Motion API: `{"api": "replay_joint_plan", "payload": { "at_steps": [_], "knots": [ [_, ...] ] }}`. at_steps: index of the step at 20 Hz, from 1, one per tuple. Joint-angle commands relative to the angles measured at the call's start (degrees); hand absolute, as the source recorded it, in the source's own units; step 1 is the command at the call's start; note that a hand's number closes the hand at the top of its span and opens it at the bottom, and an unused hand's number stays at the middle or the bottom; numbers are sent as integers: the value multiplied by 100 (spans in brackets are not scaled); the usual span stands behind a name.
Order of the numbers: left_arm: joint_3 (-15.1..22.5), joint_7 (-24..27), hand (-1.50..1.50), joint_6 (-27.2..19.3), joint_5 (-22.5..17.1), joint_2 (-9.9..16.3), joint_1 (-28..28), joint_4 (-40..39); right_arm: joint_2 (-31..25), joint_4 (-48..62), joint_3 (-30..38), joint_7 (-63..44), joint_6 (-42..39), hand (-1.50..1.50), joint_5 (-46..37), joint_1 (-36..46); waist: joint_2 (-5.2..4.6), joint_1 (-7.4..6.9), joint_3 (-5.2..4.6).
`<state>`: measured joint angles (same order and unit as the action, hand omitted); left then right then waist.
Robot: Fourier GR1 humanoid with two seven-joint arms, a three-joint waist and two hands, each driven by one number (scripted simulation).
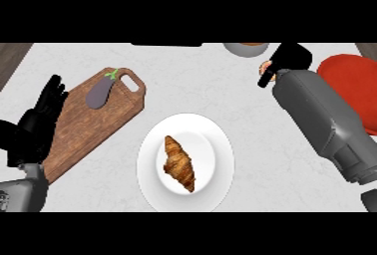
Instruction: Pick the cupcake from the plate and place it in the bowl
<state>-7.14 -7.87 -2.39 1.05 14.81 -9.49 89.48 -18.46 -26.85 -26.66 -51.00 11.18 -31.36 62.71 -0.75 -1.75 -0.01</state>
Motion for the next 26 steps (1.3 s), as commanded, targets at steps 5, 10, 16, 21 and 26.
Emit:
{"api": "replay_joint_plan", "payload": {
  "at_steps": [5,10,16,21,26],
  "knots": [
    [-29,-74,0,20,-10,12,29,-31,-455,340,-307,-1567,1302,150,-1210,1199,76,22,-8],
    [-16,169,0,-180,148,-149,-12,-271,-848,324,-75,-1496,1304,150,-1356,1359,80,197,-4],
    [-19,-105,0,-153,157,-91,4,-62,-1084,280,350,-1373,1575,150,-1352,1094,80,181,1],
    [-96,184,0,11,16,-108,116,-143,-1468,229,880,-668,2056,150,-1122,559,53,134,1],
    [-13,-93,0,38,75,-75,311,363,-1941,440,1438,463,2343,150,-764,-33,45,81,6]
  ]
}}
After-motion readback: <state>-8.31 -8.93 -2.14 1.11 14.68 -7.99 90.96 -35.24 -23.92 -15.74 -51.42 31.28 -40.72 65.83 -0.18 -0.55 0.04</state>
